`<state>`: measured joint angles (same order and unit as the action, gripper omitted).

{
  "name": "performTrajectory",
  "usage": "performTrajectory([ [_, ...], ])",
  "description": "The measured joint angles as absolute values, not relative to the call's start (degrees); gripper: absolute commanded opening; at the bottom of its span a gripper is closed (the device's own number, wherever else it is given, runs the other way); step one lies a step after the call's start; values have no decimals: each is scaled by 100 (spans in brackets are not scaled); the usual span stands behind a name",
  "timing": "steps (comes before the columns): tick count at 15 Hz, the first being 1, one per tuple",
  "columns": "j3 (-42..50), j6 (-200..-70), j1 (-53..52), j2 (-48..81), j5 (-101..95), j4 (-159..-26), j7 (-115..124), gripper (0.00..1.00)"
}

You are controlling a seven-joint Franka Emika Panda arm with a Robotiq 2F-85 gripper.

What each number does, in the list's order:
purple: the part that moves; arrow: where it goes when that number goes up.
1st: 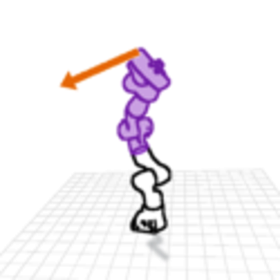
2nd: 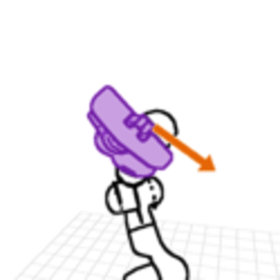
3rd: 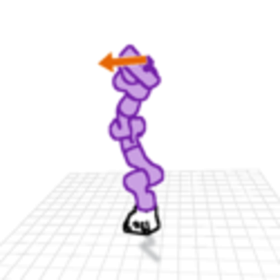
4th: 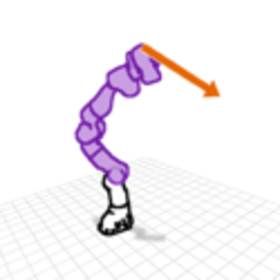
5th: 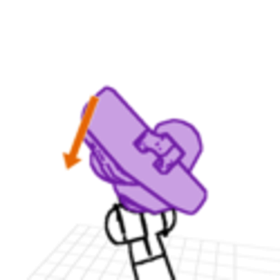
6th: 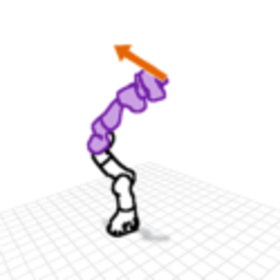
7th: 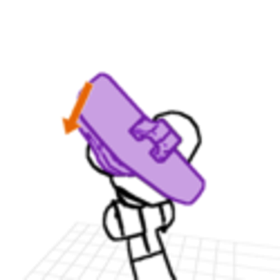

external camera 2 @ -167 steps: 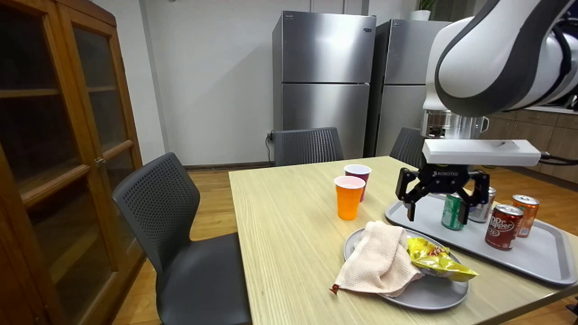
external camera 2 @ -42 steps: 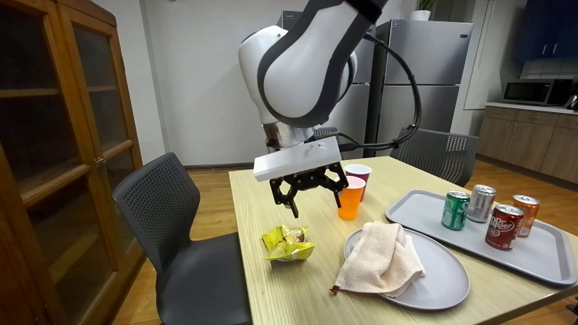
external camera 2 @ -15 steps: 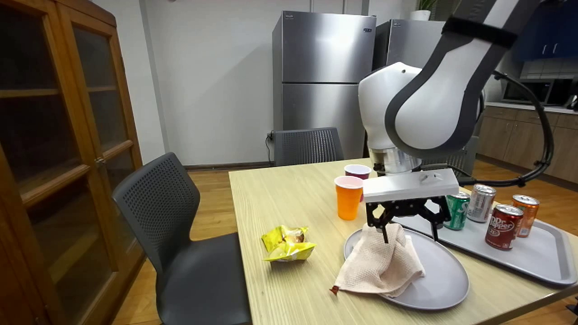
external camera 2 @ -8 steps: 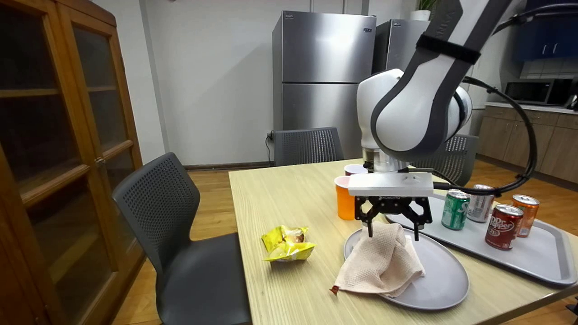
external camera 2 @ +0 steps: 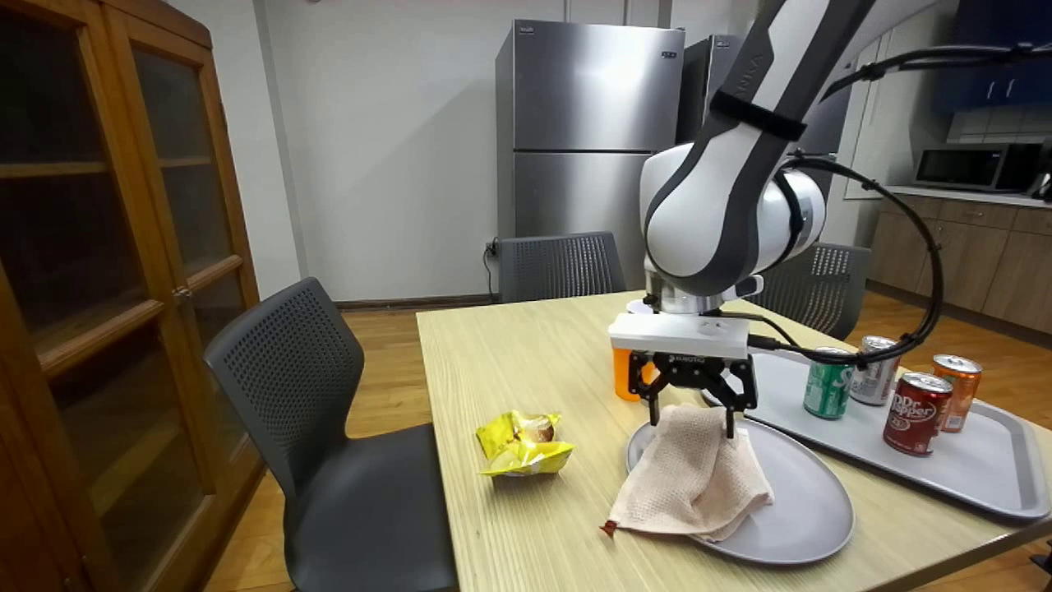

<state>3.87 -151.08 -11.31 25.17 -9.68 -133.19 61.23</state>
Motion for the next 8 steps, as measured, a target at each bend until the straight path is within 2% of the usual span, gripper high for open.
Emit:
performTrajectory([
  [8, 540, -15108, -1130, 2793, -857, -13140, 6122, 100],
])
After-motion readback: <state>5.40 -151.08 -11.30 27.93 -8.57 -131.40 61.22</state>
